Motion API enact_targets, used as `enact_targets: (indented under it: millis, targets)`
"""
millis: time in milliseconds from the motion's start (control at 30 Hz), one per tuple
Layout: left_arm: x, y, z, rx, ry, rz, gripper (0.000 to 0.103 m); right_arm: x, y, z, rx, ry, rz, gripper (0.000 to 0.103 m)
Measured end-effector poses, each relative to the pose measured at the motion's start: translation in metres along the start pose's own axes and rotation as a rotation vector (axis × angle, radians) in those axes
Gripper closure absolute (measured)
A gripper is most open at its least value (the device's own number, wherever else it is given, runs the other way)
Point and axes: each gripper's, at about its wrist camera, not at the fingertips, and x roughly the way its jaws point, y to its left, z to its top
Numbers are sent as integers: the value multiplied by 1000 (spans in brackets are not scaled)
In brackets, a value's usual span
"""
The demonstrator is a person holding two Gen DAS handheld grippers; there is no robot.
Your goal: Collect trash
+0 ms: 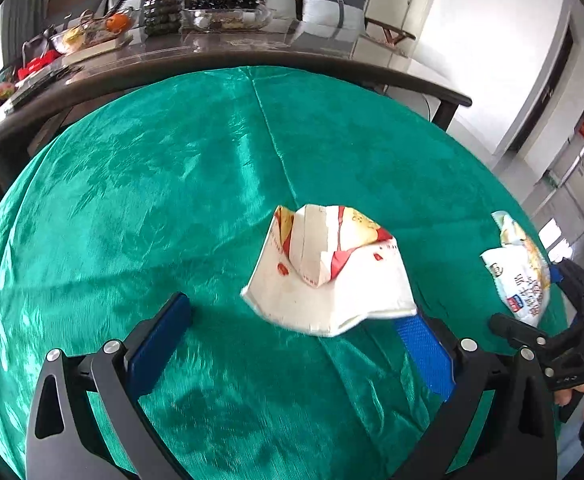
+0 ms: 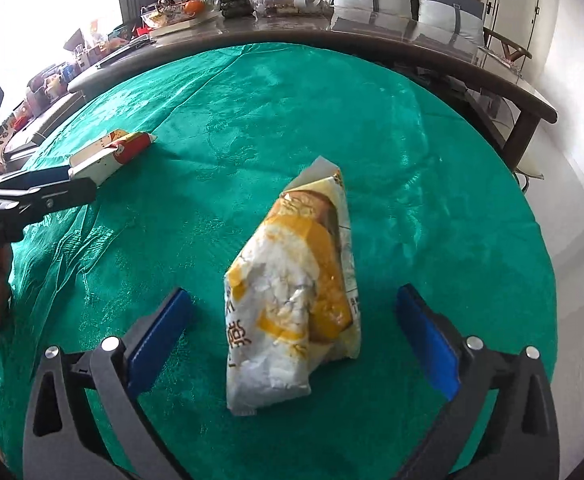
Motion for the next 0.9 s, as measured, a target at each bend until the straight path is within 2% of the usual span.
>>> enact_targets:
  millis: [67, 100, 167, 200, 233, 333, 467, 567, 600, 667, 700, 733, 900]
  targets:
    - [7, -5, 7, 36, 9, 8, 6, -1, 0, 0, 3, -2, 4, 4]
    - [8, -6, 9, 41, 7, 4, 11, -2, 0, 0, 6, -5, 10, 4]
    - [7, -8, 13, 58, -1, -16, 40, -7, -5, -2, 26, -15, 42, 5]
    - [6, -7, 14, 61, 0, -23, 48, -10, -9, -3, 39, -17, 56, 5]
    - [5, -6, 14, 57, -2, -32, 63, -13, -11, -4, 49, -16, 63, 5]
    - [0, -3, 12, 38, -20, -36, 71, -25, -22, -2, 86, -15, 86, 5]
    - [-14, -7, 5, 6, -48, -33, 72, -38, -24, 11, 89, 2, 112, 5]
    - [-23, -20, 1, 18, -53, -26, 71, -36, -15, 19, 61, 38, 138, 9]
    - [-25, -26, -1, 27, -52, -29, 71, -32, -11, 21, 45, 61, 127, 14]
    - [-31, -35, -3, 43, -51, -35, 71, -23, -7, 22, 25, 93, 89, 42]
    - [-34, -41, -5, 50, -52, -37, 70, -21, -7, 22, 31, 105, 86, 59]
    - [-38, -46, -6, 57, -54, -44, 70, -22, -9, 21, 45, 100, 90, 65]
    - [-50, -71, -5, 80, -67, -84, 70, -50, -15, 19, 61, 38, 111, 68]
